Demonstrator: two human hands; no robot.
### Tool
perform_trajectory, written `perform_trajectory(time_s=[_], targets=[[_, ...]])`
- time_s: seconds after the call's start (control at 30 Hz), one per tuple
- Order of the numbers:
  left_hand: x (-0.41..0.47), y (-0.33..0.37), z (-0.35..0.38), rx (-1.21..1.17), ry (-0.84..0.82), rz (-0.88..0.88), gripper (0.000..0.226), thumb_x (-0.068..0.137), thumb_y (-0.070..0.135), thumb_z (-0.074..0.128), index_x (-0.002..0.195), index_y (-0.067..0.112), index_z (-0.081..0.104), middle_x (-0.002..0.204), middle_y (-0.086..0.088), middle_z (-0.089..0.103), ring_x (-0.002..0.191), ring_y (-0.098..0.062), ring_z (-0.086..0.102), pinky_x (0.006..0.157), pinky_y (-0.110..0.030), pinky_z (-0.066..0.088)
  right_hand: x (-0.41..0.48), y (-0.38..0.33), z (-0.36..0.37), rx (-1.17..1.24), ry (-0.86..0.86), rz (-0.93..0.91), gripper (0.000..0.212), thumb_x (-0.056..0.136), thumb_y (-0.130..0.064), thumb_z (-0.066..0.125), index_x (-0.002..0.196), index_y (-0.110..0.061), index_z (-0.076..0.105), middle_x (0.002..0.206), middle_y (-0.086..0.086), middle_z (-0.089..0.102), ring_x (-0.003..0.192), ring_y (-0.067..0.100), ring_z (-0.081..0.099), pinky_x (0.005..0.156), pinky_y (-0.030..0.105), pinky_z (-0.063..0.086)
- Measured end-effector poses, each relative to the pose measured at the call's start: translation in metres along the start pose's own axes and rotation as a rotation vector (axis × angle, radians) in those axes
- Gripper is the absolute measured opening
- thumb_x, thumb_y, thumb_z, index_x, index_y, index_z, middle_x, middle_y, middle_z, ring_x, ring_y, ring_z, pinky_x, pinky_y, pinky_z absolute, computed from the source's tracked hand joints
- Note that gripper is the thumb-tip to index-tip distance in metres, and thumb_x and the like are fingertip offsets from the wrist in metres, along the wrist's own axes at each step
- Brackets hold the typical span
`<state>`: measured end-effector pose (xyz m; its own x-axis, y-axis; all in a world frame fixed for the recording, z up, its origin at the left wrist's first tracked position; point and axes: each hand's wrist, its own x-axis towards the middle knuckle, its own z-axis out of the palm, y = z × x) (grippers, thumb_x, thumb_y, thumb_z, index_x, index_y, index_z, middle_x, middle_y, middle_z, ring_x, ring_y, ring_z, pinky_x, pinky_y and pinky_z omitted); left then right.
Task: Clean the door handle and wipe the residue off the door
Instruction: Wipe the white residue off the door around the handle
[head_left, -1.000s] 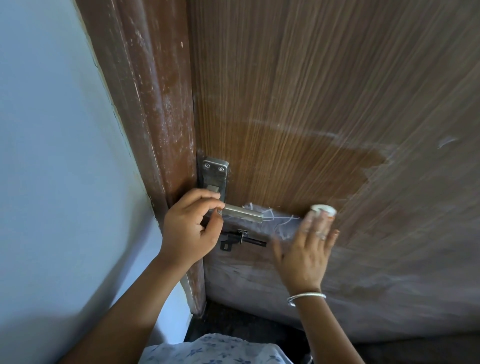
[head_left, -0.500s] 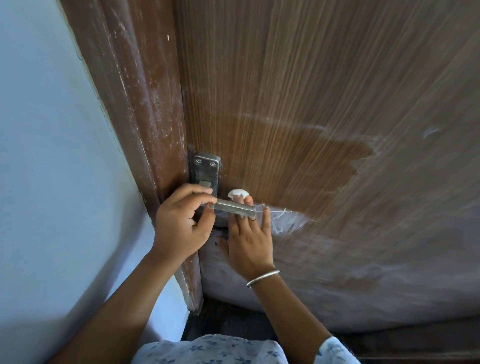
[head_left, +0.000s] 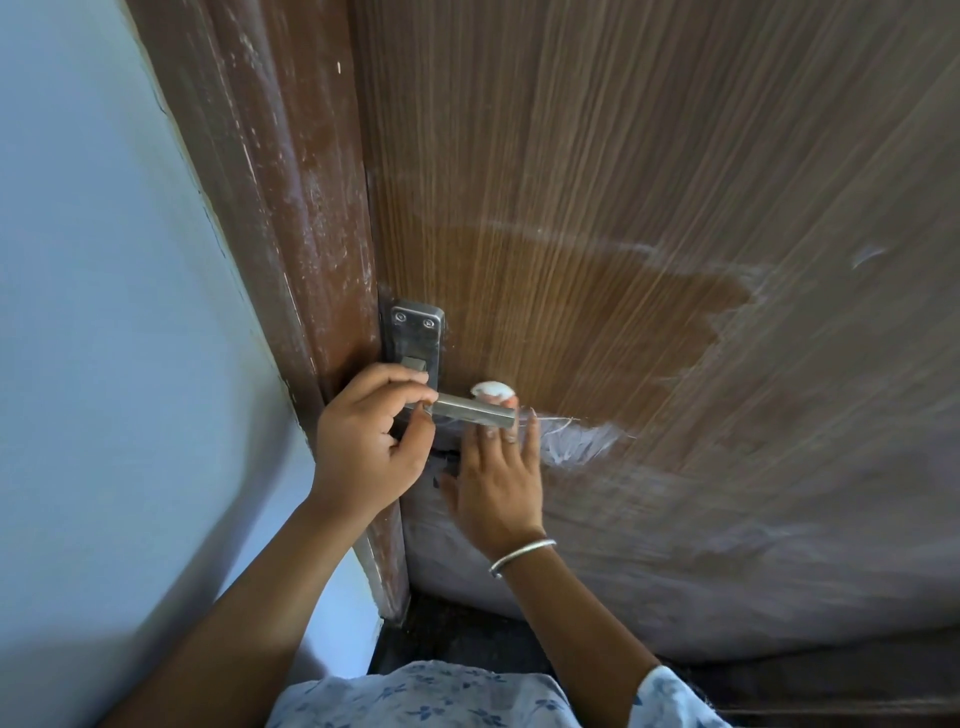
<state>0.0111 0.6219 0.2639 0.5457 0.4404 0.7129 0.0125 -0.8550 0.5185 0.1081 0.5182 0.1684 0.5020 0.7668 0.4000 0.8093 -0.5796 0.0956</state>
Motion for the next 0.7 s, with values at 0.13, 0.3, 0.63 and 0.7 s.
perform_trajectory(time_s=[0.13, 0.3, 0.63, 0.7], targets=[[0.0, -0.002, 0.0, 0.022, -0.006, 0.023, 0.02, 0.077, 0.007, 0.057, 0.082, 0.0, 0.074, 0.091, -0.01, 0.07, 0.082, -0.011, 0.06, 0.068, -0.016, 0.048, 0.005, -0.023, 0.001, 0.035, -0.022, -0.061, 0.066, 0.081, -0.048, 0.059, 0.133, -0.009, 0.05, 0.132, 0.01, 0.056, 0.122, 0.031, 0.051, 0.11, 0.052, 0.02], [0.0, -0.001, 0.0, 0.016, -0.008, 0.024, 0.017, 0.073, 0.0, 0.059, 0.081, 0.0, 0.074, 0.09, -0.011, 0.07, 0.08, -0.011, 0.059, 0.063, -0.021, 0.049, -0.002, -0.007, -0.001, -0.004, 0.057, -0.023, 0.062, 0.077, -0.039, 0.064, 0.13, -0.008, 0.052, 0.129, 0.009, 0.058, 0.123, 0.03, 0.05, 0.113, 0.054, 0.009], [0.001, 0.001, 0.0, -0.006, -0.014, -0.002, 0.025, 0.076, 0.011, 0.052, 0.08, 0.002, 0.074, 0.09, -0.008, 0.07, 0.064, -0.017, 0.062, 0.054, -0.027, 0.047, -0.052, 0.065, 0.003, 0.077, 0.129, 0.548, 0.092, 0.082, -0.056, 0.045, 0.141, 0.008, 0.014, 0.144, 0.035, 0.026, 0.138, 0.041, 0.015, 0.11, 0.058, 0.015], [0.001, 0.0, 0.001, -0.005, -0.004, 0.002, 0.025, 0.076, 0.011, 0.052, 0.079, 0.001, 0.074, 0.089, -0.008, 0.07, 0.066, -0.013, 0.06, 0.054, -0.026, 0.047, -0.052, 0.064, 0.001, 0.112, 0.137, 0.549, 0.093, 0.082, -0.057, 0.043, 0.14, 0.01, 0.015, 0.144, 0.036, 0.023, 0.139, 0.039, 0.009, 0.113, 0.053, 0.008]])
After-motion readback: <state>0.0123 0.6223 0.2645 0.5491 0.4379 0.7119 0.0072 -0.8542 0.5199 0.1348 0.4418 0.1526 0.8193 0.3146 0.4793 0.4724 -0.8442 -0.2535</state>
